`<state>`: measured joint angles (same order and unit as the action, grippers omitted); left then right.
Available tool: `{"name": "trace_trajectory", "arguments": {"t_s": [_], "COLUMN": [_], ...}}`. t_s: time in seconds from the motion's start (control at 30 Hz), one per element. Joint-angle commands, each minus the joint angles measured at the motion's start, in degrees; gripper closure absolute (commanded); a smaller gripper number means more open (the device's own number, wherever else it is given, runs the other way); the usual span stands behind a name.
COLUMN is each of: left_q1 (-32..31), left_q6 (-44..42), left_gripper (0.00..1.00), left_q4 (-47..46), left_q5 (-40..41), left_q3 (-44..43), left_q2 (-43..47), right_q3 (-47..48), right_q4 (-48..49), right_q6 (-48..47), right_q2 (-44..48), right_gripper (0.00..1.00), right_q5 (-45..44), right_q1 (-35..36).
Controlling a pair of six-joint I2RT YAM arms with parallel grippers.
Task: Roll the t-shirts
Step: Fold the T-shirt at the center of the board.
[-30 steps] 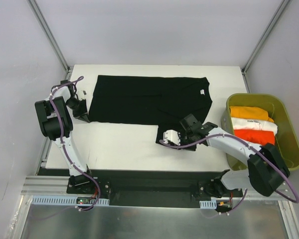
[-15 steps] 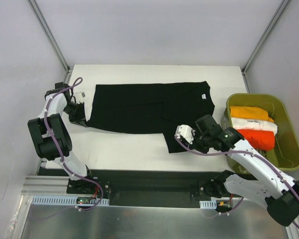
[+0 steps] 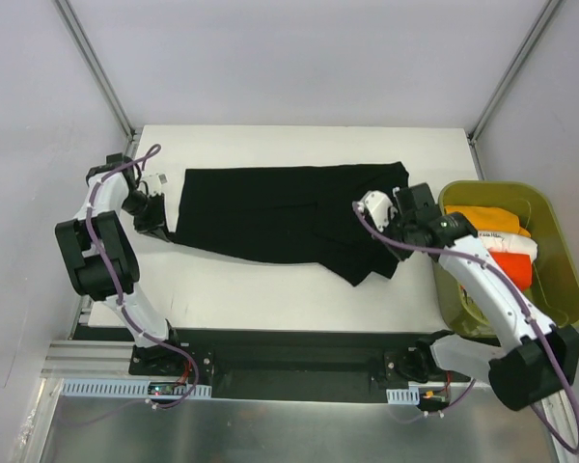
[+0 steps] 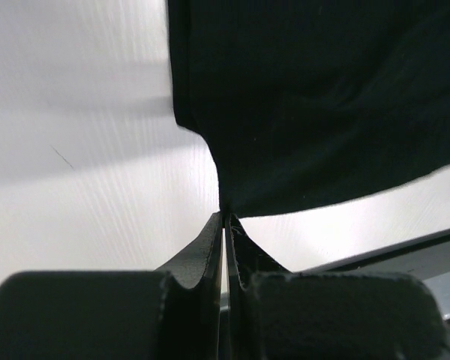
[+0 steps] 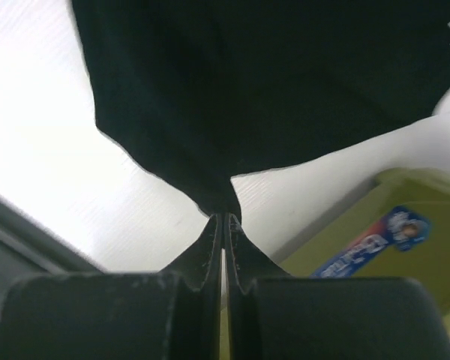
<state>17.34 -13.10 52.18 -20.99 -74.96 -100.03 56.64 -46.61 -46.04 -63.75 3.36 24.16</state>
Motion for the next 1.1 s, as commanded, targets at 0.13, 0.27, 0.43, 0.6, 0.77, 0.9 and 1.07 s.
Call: {"name": "trace_trajectory", "arguments": {"t_s": [0.13,0.27,0.43,0.6,0.77,0.9,1.07], "left_q1": [0.41,0.41,0.24,-0.47,-1.61,-2.84,-4.51], "left_q6": [-1.57,-2.01,-2.1,-2.63,-2.98,-3.42,-3.86], "left_gripper": [1.0,1.0,1.0,1.0,1.0,1.0,1.0], "left_q4": [4.15,6.52,8.9,11.01,11.19,11.19,11.19], "left_q5": [-4.75,-4.93,-5.02,-4.85,-4.41,-4.5,-3.27], "left_q3": [-15.72,-23.29,-34.43,-42.54,-49.48,-54.32,-58.37], "left_q2": [-7.45,-13.6,-20.45,-25.74,-30.39,-33.12,-35.76], "right_q3": [18.14,26.58,34.22,39.32,46.44,50.66,54.27], "right_q4": [6.0,6.09,7.32,9.87,10.48,10.66,10.75], "right_q6": [-2.73,-3.7,-5.28,-6.78,-7.92,-8.98,-9.68], "right_q2": [-15.34,-22.81,-29.75,-35.91,-43.81,-46.99,-50.33], "right_gripper": [0.99,0.99,0.99,0.99,0.99,0.99,0.99], "right_q5": [-2.92,-4.74,-7.13,-8.1,-9.42,-10.21,-10.39], "right_q1": [-6.76,-9.22,-10.45,-10.8,-10.89,-11.42,-12.12]}}
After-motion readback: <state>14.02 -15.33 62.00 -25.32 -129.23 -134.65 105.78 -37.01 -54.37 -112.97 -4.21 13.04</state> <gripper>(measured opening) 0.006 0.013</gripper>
